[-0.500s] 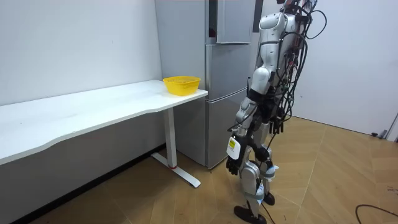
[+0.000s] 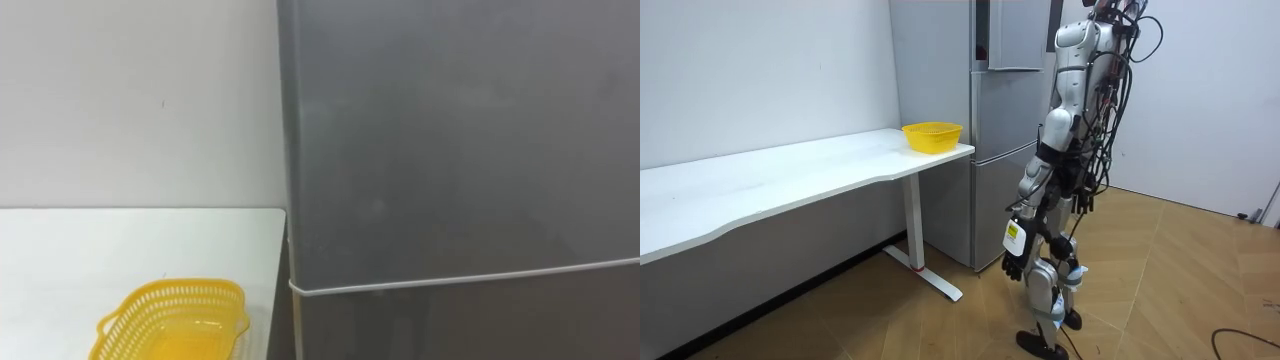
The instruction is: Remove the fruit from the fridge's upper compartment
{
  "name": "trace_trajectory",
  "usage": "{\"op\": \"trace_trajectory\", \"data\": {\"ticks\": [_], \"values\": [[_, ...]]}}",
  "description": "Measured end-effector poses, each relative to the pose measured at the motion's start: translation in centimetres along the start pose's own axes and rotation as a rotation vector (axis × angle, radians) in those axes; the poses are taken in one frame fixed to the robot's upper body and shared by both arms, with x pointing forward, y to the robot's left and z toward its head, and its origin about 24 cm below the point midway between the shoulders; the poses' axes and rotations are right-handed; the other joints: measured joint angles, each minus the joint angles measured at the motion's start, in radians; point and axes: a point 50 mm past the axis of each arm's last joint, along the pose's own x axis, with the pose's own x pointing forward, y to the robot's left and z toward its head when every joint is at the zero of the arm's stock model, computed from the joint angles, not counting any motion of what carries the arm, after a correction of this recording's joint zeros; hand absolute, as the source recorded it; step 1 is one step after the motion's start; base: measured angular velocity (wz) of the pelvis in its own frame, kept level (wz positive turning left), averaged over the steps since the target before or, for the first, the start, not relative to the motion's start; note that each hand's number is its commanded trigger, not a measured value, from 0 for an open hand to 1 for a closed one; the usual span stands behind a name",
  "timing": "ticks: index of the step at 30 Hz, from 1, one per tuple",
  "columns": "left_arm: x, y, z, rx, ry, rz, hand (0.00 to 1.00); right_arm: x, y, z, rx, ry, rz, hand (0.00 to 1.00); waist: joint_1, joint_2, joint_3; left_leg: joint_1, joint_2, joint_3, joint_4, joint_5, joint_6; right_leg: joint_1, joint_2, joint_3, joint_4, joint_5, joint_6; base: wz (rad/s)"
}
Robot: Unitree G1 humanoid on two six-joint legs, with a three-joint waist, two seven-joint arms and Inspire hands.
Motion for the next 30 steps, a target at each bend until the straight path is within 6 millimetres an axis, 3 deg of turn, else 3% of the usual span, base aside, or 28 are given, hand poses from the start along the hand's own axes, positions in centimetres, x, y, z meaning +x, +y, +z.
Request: {"op": "trace_trajectory", "data": {"ticks": [10,18,23,30], "values": [[0.0,-0.1,-1.4,-0.178,0.027,0.014,0.00,0.1,0.4,-0.7,0.018,0.027,0.026,0.00,-0.001,-0.002,-0.0003,0.000,-0.001,-0.013,-0.003,0.000,0.000,0.008,-0.002,-0.013,0.000,0.000,0.000,0.02],[0.0,-0.2,-1.3,-0.306,0.016,0.043,0.00,0.1,0.3,-0.7,0.028,0.033,0.022,0.00,0.003,-0.004,-0.0002,-0.002,-0.002,-0.018,0.005,0.000,0.000,0.014,-0.002,-0.018,0.000,-0.001,0.001,0.04],[0.0,0.9,-1.1,-0.389,0.009,0.144,0.00,0.0,0.0,-0.7,0.052,0.031,0.007,0.00,0.003,0.003,-0.0021,-0.003,-0.001,-0.023,0.008,0.000,0.000,0.015,-0.001,-0.022,0.001,-0.001,0.000,0.02],[-0.6,3.5,0.1,-0.652,-0.066,0.308,0.00,0.0,-0.7,-0.3,0.063,0.021,-0.012,0.00,0.006,0.016,-0.0036,-0.011,-0.002,-0.030,0.008,0.000,0.000,0.010,-0.001,-0.029,0.002,0.000,0.000,0.02]]}}
